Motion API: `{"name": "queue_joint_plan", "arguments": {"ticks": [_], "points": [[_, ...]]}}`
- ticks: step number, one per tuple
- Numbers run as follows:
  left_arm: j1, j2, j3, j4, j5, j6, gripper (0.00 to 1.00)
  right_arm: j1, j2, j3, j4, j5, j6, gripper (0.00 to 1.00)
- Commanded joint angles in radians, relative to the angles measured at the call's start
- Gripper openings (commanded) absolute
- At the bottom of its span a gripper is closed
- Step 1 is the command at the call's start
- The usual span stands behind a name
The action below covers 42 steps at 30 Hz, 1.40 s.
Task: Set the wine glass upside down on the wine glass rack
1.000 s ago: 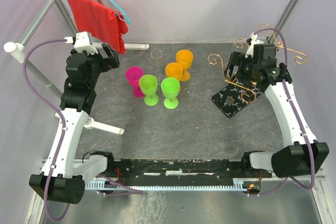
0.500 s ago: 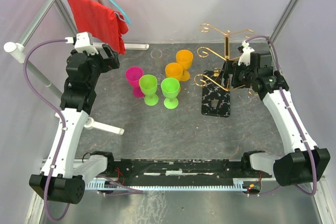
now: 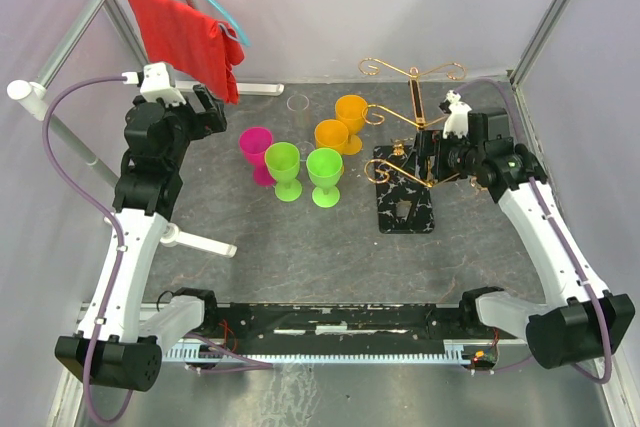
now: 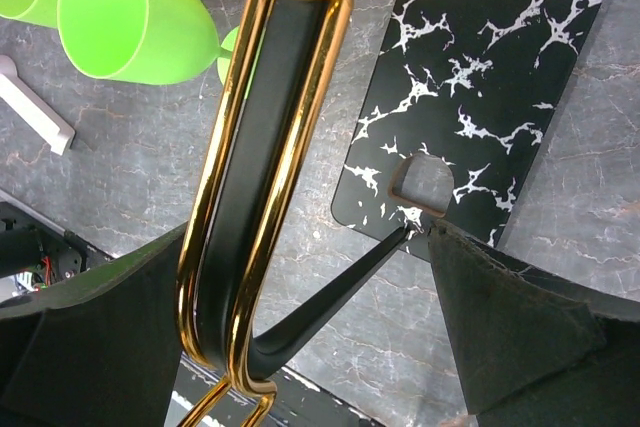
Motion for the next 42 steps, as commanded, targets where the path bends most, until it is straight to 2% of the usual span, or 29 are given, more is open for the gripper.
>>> {"name": "queue_joint_plan", "arguments": {"ticks": [1,6,10,20,26,28,32,42], "points": [[0.000,-0.010,0.035,0.006,0.005,-0.005,0.99,0.019,-0.056,0.030,-0.028,-0.012,0.003,1.00],[0.001,0.008,0.038,0.008,0.014,-0.013,0.99,0.020,-0.051,0.132,-0.069,0.111,-0.009,1.00],[-0.001,0.016,0.041,0.014,0.025,-0.016,0.99,0.021,-0.009,0.251,-0.112,0.148,-0.012,1.00],[-0.002,0.054,0.063,0.084,0.202,0.031,0.99,0.021,0.017,0.393,-0.143,0.166,-0.002,1.00],[-0.036,0.196,0.160,0.111,0.333,0.039,0.99,0.022,-0.020,0.411,-0.109,0.253,-0.005,1.00],[-0.084,0.255,0.202,0.093,0.313,0.077,0.99,0.021,-0.042,0.408,-0.100,0.285,-0.003,1.00],[-0.185,0.379,0.275,0.048,0.181,0.175,0.99,0.021,-0.101,0.376,-0.081,0.305,0.019,1.00],[-0.255,0.624,0.420,-0.020,0.061,0.189,0.99,0.020,-0.198,0.248,-0.064,0.317,0.043,0.98]]}}
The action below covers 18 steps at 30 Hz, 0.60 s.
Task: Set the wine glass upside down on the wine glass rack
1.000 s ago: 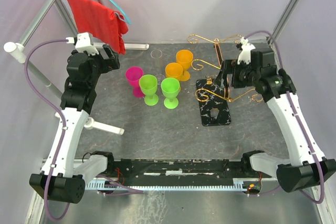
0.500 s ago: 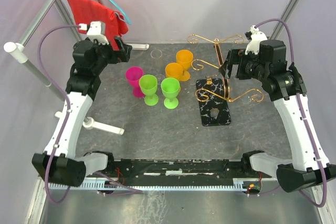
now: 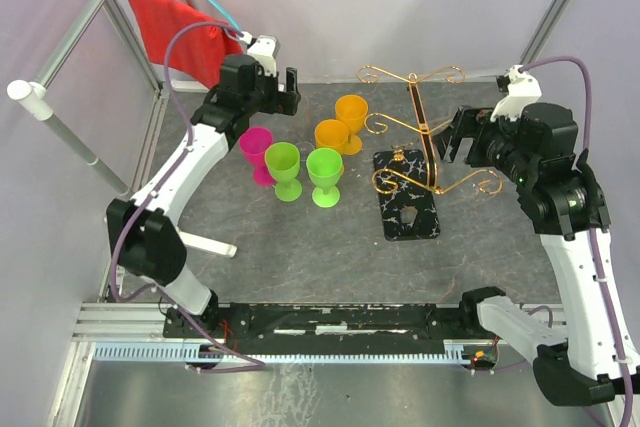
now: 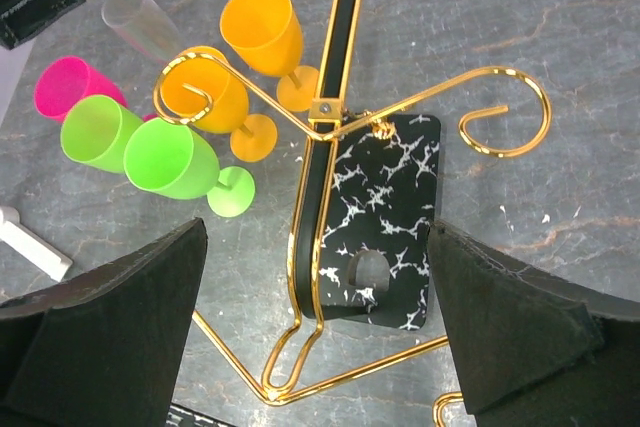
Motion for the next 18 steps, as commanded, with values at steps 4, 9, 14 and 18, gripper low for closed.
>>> {"name": "queue_joint_plan", "arguments": {"ticks": [4,9,14,18], "points": [[-0.020,0.098,0.128,-0.041,-0.133,0.057,0.98,0.005,-0.047,-0.084,0.041,0.022,0.010,0.98],[-0.036,0.152,0.169,-0.066,-0.165,0.063,0.93,0.005,-0.060,-0.066,-0.019,0.031,-0.024,0.97],[-0.048,0.200,0.213,-0.121,-0.185,0.071,0.83,0.004,-0.084,-0.067,-0.034,0.038,-0.035,0.97],[-0.057,0.243,0.245,-0.162,-0.182,0.076,0.75,0.004,-0.089,-0.066,-0.066,0.040,-0.043,0.97]]}}
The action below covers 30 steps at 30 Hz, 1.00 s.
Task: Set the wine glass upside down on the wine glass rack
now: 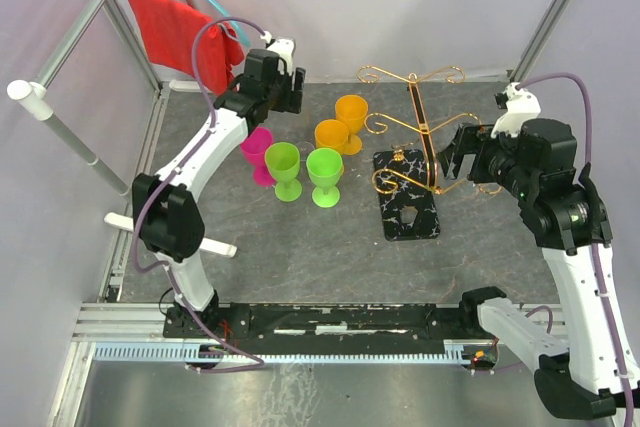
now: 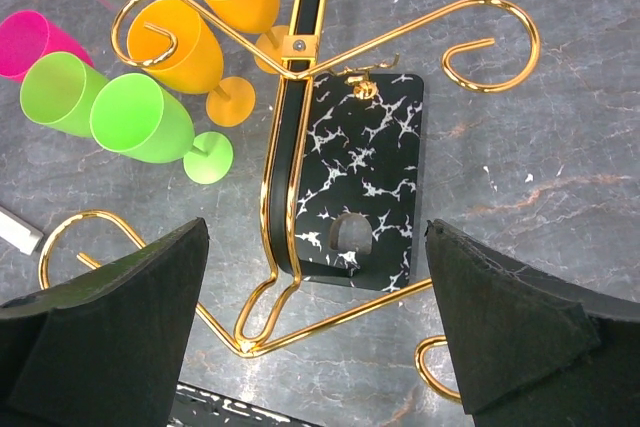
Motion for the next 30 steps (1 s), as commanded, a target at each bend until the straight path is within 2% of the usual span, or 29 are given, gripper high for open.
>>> {"name": "queue_joint_plan", "arguments": {"ticks": [1,8,18,24,30], "points": [[-0.013,0.049,0.078,-0.059,-0.024,0.048,0.72,0.004,-0.012,0.024,-0.022,0.019,-0.025,0.97],[-0.024,0.085,0.106,-0.094,-0.053,0.053,0.53,0.005,-0.022,0.007,-0.041,0.023,-0.032,0.96],[-0.027,0.094,0.139,-0.118,-0.054,0.052,0.03,0.004,-0.029,0.001,-0.042,0.034,-0.034,0.93],[-0.028,0.041,0.135,-0.114,-0.126,0.044,0.03,0.005,-0.017,-0.019,-0.009,0.012,-0.011,0.92],[-0.027,-0.142,0.049,0.034,-0.123,0.045,0.03,0.004,-0.018,0.005,0.074,-0.058,0.056,0.94]]}}
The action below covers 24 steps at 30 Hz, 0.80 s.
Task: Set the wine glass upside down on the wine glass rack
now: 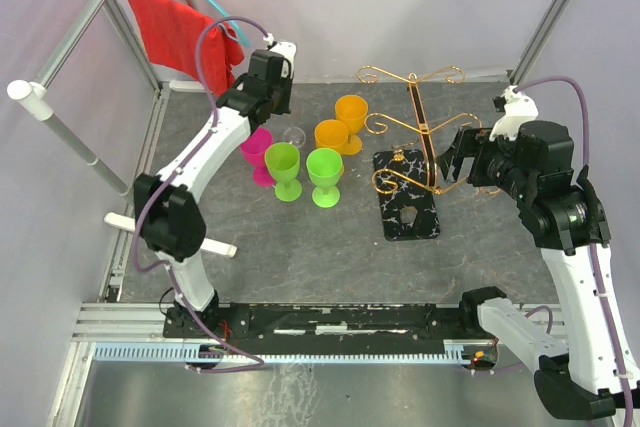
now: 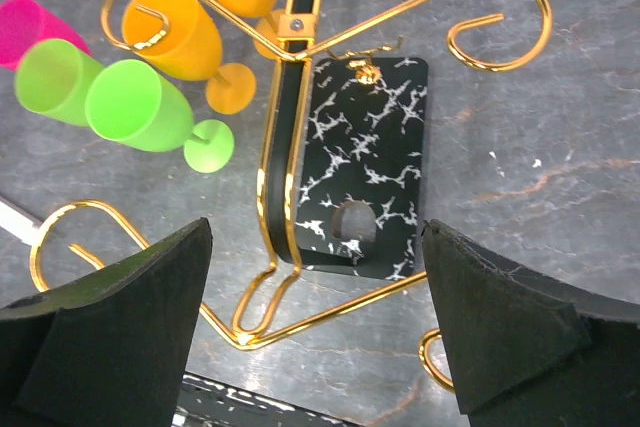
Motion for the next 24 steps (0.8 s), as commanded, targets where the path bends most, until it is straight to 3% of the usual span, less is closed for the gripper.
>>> {"name": "queue_joint_plan", "arguments": {"ticks": [1,6,12,19,24], "points": [[-0.003,-0.224,-0.028,0.160,-0.016,0.024,0.03,0.004,-0.008,0.023,0.132,-0.068,0.073,0.94],[-0.010,-0.368,-0.064,0.219,0.020,0.046,0.03,0.004,-0.003,0.005,0.279,-0.189,0.214,0.94],[-0.013,-0.582,-0.256,0.412,0.107,0.078,0.03,0.005,0.068,0.011,0.509,-0.391,0.472,0.92],[-0.030,-0.844,-0.599,0.812,0.194,0.142,0.03,0.006,0.132,-0.009,0.800,-0.438,0.801,0.92],[-0.067,-0.952,-0.787,1.082,0.215,0.167,0.03,0.054,0.209,0.020,0.890,-0.449,0.874,0.91]]}}
